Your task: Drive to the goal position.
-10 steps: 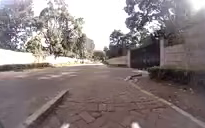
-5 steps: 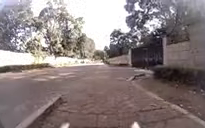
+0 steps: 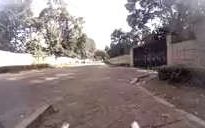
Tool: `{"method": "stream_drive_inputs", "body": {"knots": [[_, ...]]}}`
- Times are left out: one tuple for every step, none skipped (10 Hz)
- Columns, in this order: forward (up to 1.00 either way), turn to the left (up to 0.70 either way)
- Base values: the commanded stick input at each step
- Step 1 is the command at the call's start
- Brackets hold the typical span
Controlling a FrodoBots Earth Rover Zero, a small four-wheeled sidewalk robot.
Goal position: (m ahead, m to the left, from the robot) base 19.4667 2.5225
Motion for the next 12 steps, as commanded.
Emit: {"method": "stream_drive_inputs", "body": {"knots": [[0.69,0.0],[0.69,0.0],[0.69,0.0],[0.69,0.0],[0.69,0.0],[0.69,0.0],[0.69,0.0],[0.69,0.0],[0.69,0.0],[0.69,0.0],[0.69,0.0],[0.69,0.0]]}}
